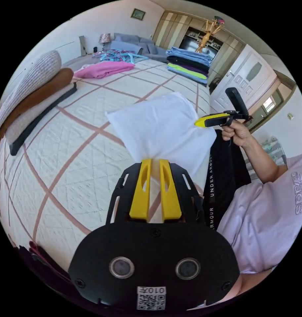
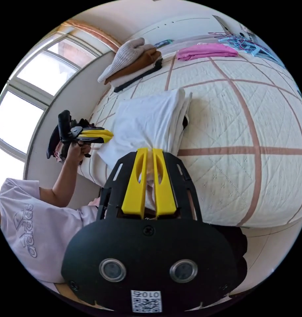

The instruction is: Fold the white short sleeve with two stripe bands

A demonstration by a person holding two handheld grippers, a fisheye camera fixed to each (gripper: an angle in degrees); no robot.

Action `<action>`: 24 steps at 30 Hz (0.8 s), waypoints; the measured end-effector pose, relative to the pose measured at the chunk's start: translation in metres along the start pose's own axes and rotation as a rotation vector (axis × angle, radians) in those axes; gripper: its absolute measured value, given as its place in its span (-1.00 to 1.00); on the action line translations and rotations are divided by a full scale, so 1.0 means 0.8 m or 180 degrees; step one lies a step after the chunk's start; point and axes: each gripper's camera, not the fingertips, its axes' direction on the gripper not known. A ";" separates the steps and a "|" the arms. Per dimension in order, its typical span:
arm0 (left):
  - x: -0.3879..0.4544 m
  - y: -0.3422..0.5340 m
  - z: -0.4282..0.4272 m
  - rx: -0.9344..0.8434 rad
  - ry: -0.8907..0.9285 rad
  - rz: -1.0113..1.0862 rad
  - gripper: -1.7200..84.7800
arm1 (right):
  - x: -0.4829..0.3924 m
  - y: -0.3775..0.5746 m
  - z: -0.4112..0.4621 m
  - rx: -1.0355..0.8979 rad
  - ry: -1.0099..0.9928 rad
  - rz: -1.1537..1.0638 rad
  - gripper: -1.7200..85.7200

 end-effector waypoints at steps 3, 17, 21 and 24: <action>0.083 0.005 -0.024 0.0324 -0.0356 0.0617 -0.79 | -0.022 0.022 -0.037 0.0267 0.0139 -0.0273 -0.77; 0.366 0.010 0.111 0.0086 -0.1457 0.2409 -0.71 | 0.037 0.095 -0.096 0.0636 -0.0177 0.0246 -0.76; 0.394 0.031 0.113 0.0141 -0.1581 0.2561 -0.72 | 0.064 0.096 -0.095 0.0602 -0.0237 0.0386 -0.75; 0.406 0.045 0.116 0.0165 -0.1704 0.2585 -0.74 | 0.089 0.092 -0.094 0.0602 -0.0406 0.0570 -0.72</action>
